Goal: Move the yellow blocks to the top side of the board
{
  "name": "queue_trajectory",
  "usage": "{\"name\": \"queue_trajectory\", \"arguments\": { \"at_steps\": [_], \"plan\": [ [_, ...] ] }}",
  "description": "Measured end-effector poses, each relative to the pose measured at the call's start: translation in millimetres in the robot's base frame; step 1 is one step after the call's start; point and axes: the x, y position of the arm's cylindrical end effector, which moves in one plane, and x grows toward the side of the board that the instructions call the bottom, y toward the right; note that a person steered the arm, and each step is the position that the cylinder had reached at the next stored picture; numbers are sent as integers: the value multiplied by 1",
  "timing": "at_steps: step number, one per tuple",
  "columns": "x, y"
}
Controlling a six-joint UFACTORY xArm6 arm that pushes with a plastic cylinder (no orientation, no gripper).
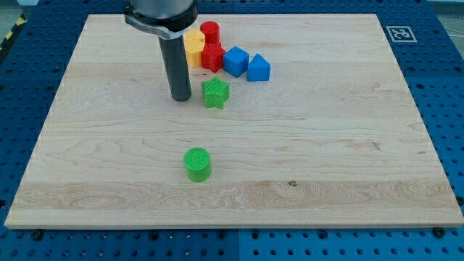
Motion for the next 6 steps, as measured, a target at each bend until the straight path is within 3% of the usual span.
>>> {"name": "queue_trajectory", "arguments": {
  "at_steps": [3, 6],
  "plan": [
    [-81, 12],
    [-126, 33]
  ]
}}
